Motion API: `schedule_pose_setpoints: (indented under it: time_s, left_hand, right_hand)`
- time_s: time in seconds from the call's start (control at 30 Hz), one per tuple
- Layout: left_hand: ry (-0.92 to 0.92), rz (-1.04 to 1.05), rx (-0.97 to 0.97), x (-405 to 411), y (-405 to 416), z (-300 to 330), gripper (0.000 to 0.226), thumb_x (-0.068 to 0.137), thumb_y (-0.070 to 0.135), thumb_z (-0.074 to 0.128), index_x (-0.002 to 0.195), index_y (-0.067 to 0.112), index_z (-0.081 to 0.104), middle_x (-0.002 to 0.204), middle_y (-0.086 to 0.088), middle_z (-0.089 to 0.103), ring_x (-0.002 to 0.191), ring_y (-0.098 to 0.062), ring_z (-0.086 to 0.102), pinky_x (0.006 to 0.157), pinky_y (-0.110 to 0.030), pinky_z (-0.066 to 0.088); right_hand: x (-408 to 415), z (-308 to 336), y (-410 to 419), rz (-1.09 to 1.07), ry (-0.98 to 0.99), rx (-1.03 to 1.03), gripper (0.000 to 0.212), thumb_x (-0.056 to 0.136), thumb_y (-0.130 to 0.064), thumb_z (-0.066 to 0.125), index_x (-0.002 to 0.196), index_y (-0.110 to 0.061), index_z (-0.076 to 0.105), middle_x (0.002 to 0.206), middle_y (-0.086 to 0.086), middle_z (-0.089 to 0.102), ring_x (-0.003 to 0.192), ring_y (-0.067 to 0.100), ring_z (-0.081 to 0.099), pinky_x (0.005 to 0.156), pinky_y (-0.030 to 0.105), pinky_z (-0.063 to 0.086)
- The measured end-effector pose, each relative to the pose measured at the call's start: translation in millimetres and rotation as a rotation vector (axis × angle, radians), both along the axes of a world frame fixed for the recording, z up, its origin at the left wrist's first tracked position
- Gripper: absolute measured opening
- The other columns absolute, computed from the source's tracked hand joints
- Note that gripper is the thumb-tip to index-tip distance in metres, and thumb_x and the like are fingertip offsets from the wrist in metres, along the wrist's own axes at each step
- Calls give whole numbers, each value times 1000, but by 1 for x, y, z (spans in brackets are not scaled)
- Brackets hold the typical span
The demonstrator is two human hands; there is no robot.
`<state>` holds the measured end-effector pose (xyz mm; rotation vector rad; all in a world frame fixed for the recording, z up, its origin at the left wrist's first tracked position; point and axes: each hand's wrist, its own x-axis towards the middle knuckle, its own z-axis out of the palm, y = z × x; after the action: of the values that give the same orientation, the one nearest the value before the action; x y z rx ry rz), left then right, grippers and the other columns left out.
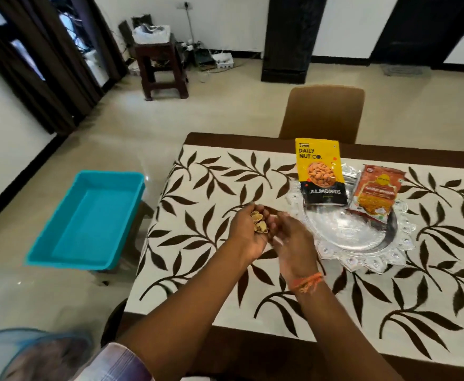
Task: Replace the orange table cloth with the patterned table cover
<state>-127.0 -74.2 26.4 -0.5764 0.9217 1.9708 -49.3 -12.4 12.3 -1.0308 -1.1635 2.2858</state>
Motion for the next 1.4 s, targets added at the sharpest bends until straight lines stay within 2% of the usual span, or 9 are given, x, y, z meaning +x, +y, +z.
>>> schedule_pose_setpoints:
  time_s: [0.13, 0.4, 0.5, 0.6, 0.77, 0.87, 1.1, 1.2, 1.4]
  left_hand:
    - [296, 43, -169, 13, -57, -3, 36, 100, 29, 44, 71, 12, 57, 61, -6, 50, 52, -17, 48, 54, -29, 40]
    - [983, -46, -806, 38, -216, -40, 29, 103, 25, 39, 90, 18, 64, 87, 5, 64, 84, -8, 61, 80, -31, 51]
    - [1049, -52, -931, 37, -288, -60, 27, 103, 19, 38, 99, 18, 64, 95, 9, 63, 89, 0, 55, 87, -22, 44]
    - [1015, -73, -971, 33, -361, -83, 24, 103, 19, 40, 112, 23, 62, 108, 14, 61, 101, 8, 53, 92, -11, 39]
    - [922, -70, -948, 9, -463, -128, 27, 100, 11, 44, 119, 20, 60, 121, 18, 53, 108, 28, 40, 88, 7, 27]
    - [806, 6, -960, -3, -492, -154, 28, 99, 8, 44, 114, 22, 62, 129, 14, 55, 122, 8, 46, 101, -2, 30]
    - [215, 318, -857, -41, -543, -260, 15, 90, 17, 56, 91, 28, 67, 95, 6, 70, 89, -12, 65, 83, -30, 55]
    - [36, 304, -772, -54, -566, -326, 11, 86, 16, 61, 87, 23, 69, 100, -9, 72, 88, -18, 64, 79, -32, 51]
    - [-141, 385, -569, -61, -583, -401, 14, 94, 5, 51, 94, 14, 63, 89, -8, 64, 87, -19, 59, 75, -26, 47]
  right_hand:
    - [-12, -12, -68, 72, 70, -559, 32, 96, -37, 50, 95, -11, 69, 84, 5, 68, 87, 18, 66, 82, 32, 51]
    - [-36, -53, -209, 411, -50, -681, 30, 96, -32, 47, 105, -8, 63, 99, 9, 65, 102, 21, 63, 104, 33, 44]
    - [-45, -54, -285, 478, -53, -699, 49, 63, -25, 85, 103, -1, 68, 101, 18, 68, 94, 29, 68, 95, 43, 50]
    - [-52, -70, -358, 530, -237, -492, 67, 36, -52, 76, 92, -18, 62, 88, 4, 63, 78, 14, 61, 101, 44, 41]
    - [-77, -137, -455, 499, -401, -567, 30, 97, -23, 44, 105, -8, 69, 105, 10, 65, 101, 19, 61, 102, 30, 41]
    - [-93, -171, -485, 565, -503, -487, 33, 102, -25, 36, 86, -28, 65, 88, -5, 58, 68, -1, 63, 67, 16, 52]
    - [-121, -311, -531, 461, -703, -494, 26, 100, -20, 45, 85, -6, 61, 92, 11, 60, 81, 22, 59, 91, 36, 51]
    - [-132, -372, -531, 385, -806, -465, 26, 102, -14, 37, 84, -3, 51, 76, 12, 48, 61, 20, 47, 65, 30, 51]
    - [-139, -457, -522, 269, -828, -452, 38, 104, -16, 31, 139, -4, 37, 140, 13, 42, 119, 35, 50, 103, 44, 39]
